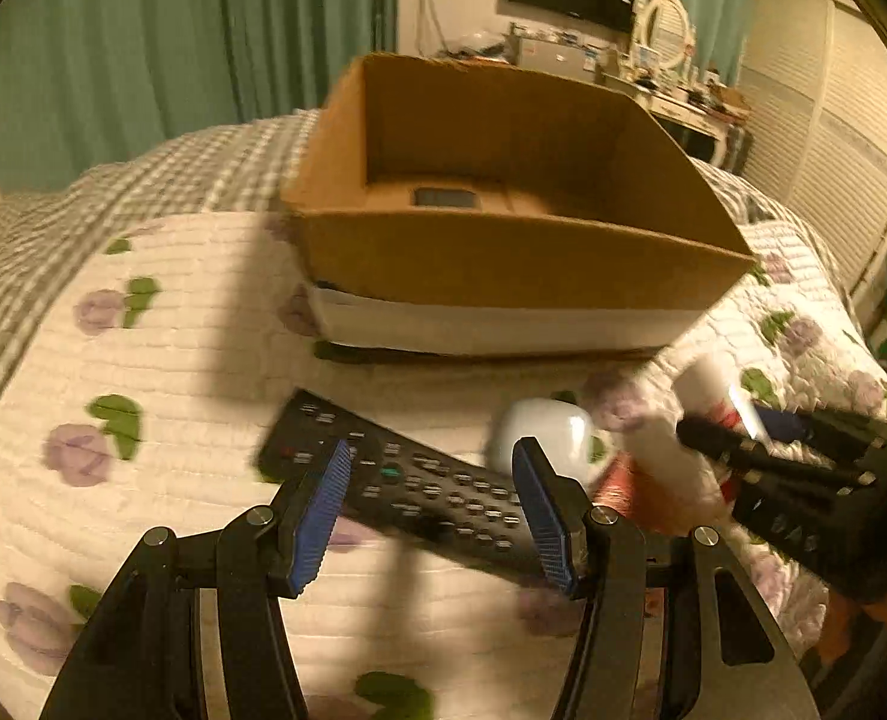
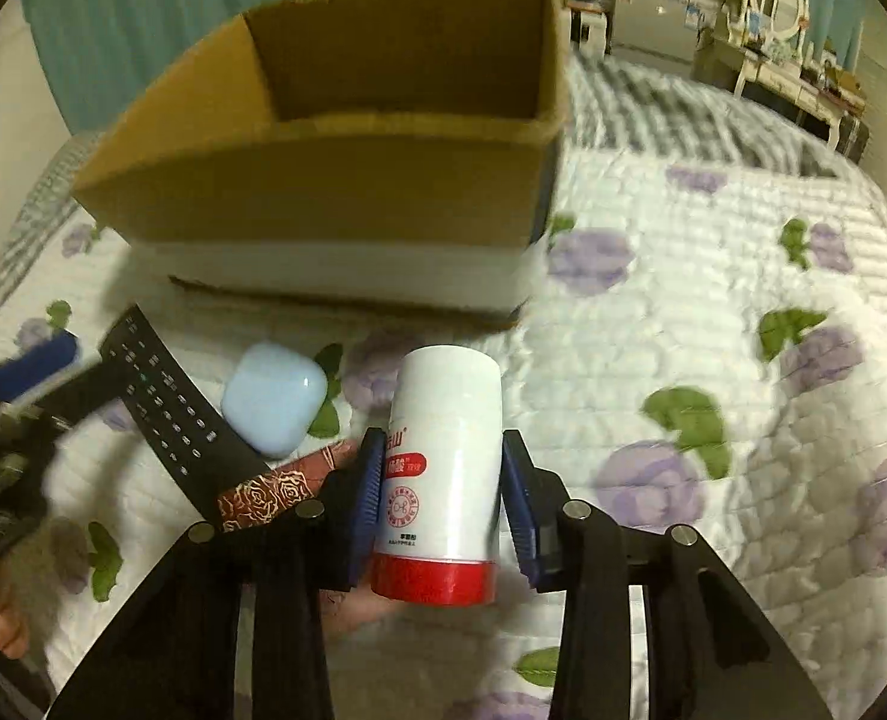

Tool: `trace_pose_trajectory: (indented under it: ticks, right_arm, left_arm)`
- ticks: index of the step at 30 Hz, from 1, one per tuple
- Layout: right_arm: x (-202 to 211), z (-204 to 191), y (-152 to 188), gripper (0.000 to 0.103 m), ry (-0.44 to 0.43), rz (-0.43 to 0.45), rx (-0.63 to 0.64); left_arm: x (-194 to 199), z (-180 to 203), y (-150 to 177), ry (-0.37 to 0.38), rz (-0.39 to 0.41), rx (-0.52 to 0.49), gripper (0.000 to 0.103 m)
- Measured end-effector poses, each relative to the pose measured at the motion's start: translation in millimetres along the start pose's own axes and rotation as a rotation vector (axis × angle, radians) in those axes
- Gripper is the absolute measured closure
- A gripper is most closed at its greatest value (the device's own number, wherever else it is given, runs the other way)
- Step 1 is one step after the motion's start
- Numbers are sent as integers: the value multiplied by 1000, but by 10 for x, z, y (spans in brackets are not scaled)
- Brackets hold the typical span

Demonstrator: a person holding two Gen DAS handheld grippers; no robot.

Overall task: Organize rigid objects
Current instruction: 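Grasp the blue earbud case with the left tool while the right tool grasps the red-capped bottle, then drop the earbud case into the box with the left tool while the right tool drops the bottle in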

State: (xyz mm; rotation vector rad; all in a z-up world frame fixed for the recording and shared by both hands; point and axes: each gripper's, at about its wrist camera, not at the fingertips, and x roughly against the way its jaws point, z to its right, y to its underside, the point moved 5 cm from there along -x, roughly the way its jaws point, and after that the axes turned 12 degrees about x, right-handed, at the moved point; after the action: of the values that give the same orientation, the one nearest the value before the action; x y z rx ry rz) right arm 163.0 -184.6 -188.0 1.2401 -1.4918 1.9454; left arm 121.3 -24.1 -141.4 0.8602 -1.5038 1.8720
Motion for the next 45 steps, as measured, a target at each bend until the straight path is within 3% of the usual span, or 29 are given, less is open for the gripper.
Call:
trace_pose_trajectory:
  ticks: [5,9,15,18,25,33,36,41,45]
  right_arm:
    - [197,140,-75,66,33,50,4]
    - [188,206,-65,66,4,46,-19]
    - [137,227,-99,66,-21,36,-24]
    - [136,210,-98,66,-24,37,-21]
    - [231,158,-112,66,-16,61,-7]
    - [824,139,-344,66,4,176,23]
    - [1061,169,-537,66,0,225,41]
    - [1302,223,-957,66,-2,300,68]
    - [1298,290,-1366,66,-13,346,92]
  left_arm:
    - [-241,293,63,33,-58,-62,44]
    - [-482,461,83,47,-99,-87,44]
    - [-744,491,87,18,-101,-99,46]
    - [-720,494,104,28,-92,-115,52]
    - [-336,471,108,61,-43,-111,52]
    - [593,477,-251,135,102,-80,52]
    - [813,523,-497,125,161,-88,52]
    - [873,567,-1034,122,203,-74,52]
    - [588,668,-1329,110,190,-82,52]
